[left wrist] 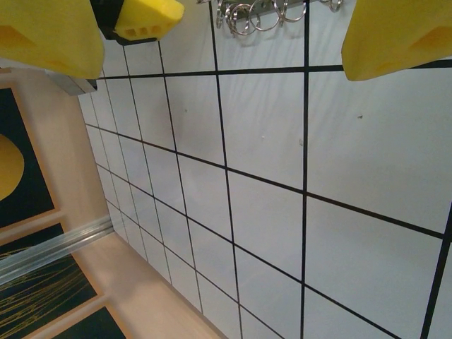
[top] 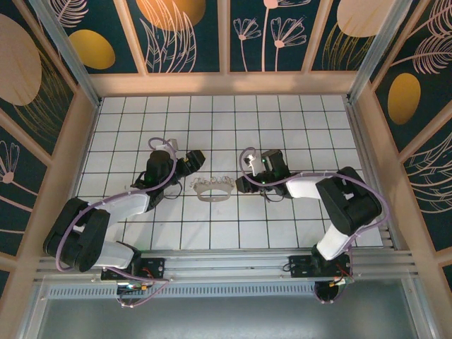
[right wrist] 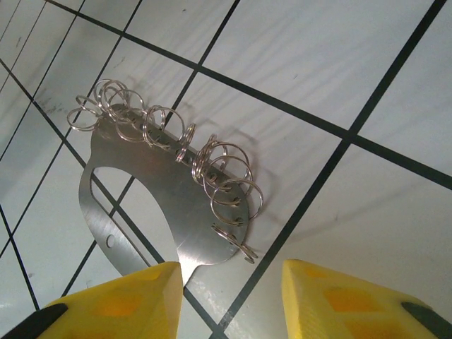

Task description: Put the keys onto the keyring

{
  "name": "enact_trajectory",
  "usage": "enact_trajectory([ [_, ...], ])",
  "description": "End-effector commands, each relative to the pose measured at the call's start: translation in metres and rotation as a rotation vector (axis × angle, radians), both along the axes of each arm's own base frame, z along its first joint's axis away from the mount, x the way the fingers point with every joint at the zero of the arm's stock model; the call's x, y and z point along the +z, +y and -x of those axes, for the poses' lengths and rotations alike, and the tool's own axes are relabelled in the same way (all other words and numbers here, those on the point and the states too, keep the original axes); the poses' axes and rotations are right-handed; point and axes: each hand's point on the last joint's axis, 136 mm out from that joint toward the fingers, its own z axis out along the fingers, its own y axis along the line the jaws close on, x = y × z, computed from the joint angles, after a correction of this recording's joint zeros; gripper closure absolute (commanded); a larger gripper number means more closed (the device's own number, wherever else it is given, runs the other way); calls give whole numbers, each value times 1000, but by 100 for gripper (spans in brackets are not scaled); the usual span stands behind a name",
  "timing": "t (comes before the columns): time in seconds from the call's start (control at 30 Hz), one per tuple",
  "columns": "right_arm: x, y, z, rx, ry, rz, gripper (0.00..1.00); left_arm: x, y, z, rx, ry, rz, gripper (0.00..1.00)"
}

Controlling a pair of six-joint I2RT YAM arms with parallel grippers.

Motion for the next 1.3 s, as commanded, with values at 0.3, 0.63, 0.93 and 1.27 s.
enact_trajectory([
  [0.3,3,16,-2,69,-32,-53,63,14,-2,-2,6,-21,29,12],
  [0.63,-4,24,6,103,-16,-50,66,14,-2,-3,11,-20,31,12],
  [0.93,-8,25,9,108,-9,-38,70,14,-2,-2,12,-23,35,12],
  [1.27,9,23,11,92,-38,-69,91,16,-1,0,13,-30,40,12],
])
